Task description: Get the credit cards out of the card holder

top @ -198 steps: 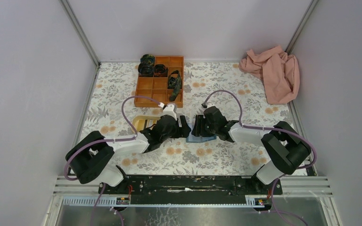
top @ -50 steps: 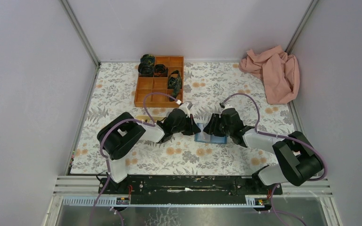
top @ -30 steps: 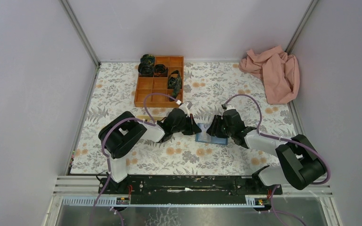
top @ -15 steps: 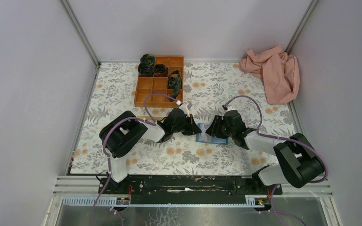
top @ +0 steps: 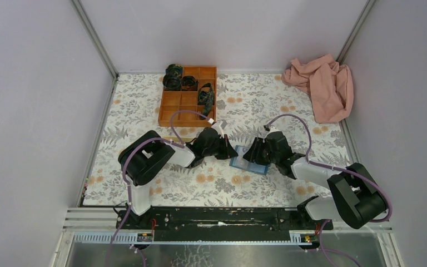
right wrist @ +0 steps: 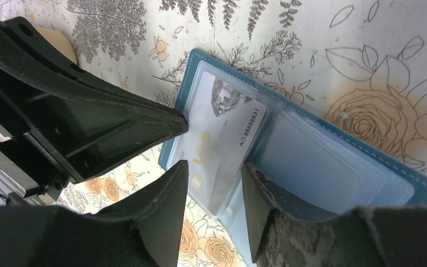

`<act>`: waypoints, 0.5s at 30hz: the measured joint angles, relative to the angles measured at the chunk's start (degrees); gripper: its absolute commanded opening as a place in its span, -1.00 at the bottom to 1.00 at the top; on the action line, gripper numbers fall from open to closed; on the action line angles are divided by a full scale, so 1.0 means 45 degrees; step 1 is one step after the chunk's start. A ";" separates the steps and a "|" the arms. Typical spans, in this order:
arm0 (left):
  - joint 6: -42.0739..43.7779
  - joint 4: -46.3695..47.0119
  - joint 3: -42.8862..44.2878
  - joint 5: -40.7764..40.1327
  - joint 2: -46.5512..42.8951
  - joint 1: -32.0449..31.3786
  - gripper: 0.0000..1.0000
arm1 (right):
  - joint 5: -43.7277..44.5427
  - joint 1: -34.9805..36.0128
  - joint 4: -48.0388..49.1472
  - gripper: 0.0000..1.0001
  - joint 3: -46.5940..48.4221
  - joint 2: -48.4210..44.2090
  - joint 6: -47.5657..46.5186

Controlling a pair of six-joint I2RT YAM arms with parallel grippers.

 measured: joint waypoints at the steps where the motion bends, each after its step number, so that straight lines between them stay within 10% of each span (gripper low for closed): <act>1: 0.0000 -0.0005 0.0019 0.0005 0.0015 0.0000 -1.00 | -0.0019 0.0000 0.0010 -0.07 -0.0034 0.0000 0.0049; 15: -0.0005 0.0117 0.0228 -0.0015 0.0228 0.0141 -1.00 | -0.0665 0.0000 0.0194 -0.12 -0.0243 0.0024 0.0631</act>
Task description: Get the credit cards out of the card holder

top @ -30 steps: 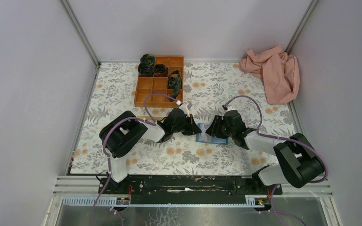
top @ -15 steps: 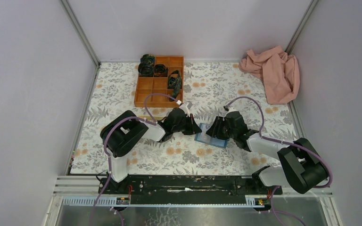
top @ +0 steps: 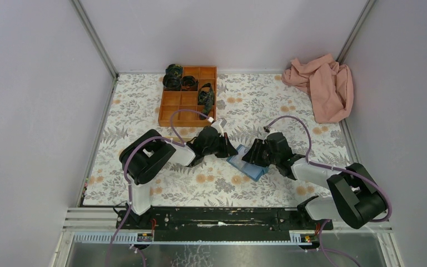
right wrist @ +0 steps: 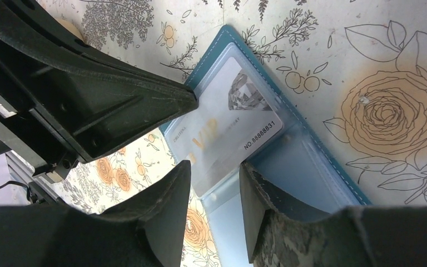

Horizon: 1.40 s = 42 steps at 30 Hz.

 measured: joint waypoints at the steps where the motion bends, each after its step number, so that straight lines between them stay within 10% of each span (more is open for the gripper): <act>1: 0.0000 0.0000 0.0005 0.0000 0.0000 0.0000 -1.00 | 0.0005 0.0000 -0.0005 -0.12 0.0000 -0.0015 -0.0005; 42: -0.0379 0.0248 -0.0189 0.0743 0.0063 -0.0146 -1.00 | 0.0350 -0.0646 0.0753 -0.14 0.1923 0.1617 -0.0364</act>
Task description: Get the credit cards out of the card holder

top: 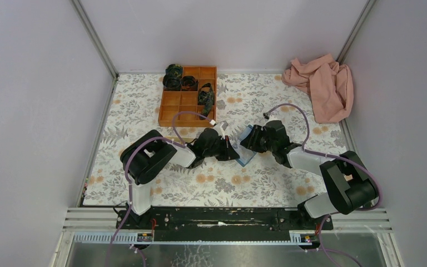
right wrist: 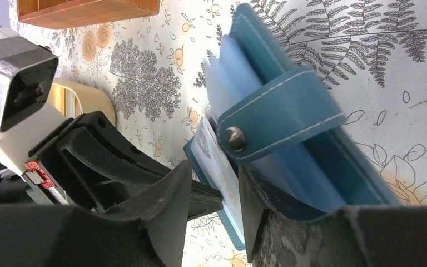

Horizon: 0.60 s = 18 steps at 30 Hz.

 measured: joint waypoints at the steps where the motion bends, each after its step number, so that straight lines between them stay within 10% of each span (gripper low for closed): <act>1: 0.0005 0.0000 0.0000 0.0015 0.0005 -0.0005 -1.00 | -0.0015 0.0000 0.0058 -0.14 -0.0029 0.0000 0.0000; 18: 0.0000 -0.0083 0.0000 0.0253 0.0049 -0.0010 -1.00 | -0.0151 -0.0010 0.1200 -0.14 -0.1554 -0.0826 0.0219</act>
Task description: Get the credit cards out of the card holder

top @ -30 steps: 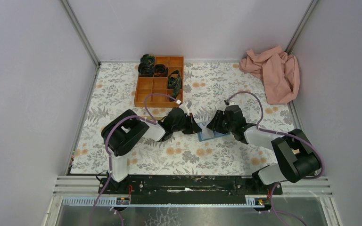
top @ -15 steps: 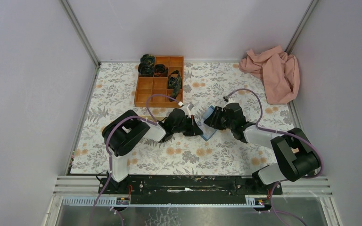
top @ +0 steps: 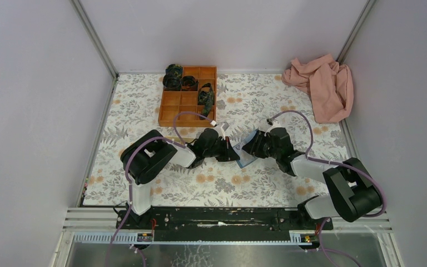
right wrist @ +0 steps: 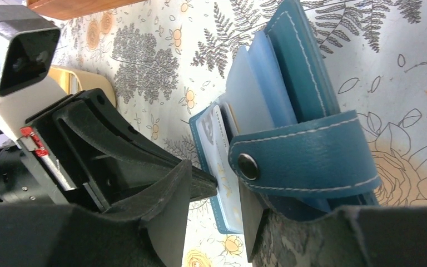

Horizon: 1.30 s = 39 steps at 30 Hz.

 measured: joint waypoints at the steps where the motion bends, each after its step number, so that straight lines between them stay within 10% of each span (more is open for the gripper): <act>1: 0.0000 0.0005 0.0000 0.0010 0.0010 0.0000 -1.00 | -0.0068 -0.0005 0.0053 -0.14 -0.0044 -0.0039 0.0010; 39: -0.0005 0.0019 0.0097 0.0155 0.0117 0.0005 -1.00 | -0.1919 -0.0117 0.1292 -0.06 -0.0976 0.0350 -0.0160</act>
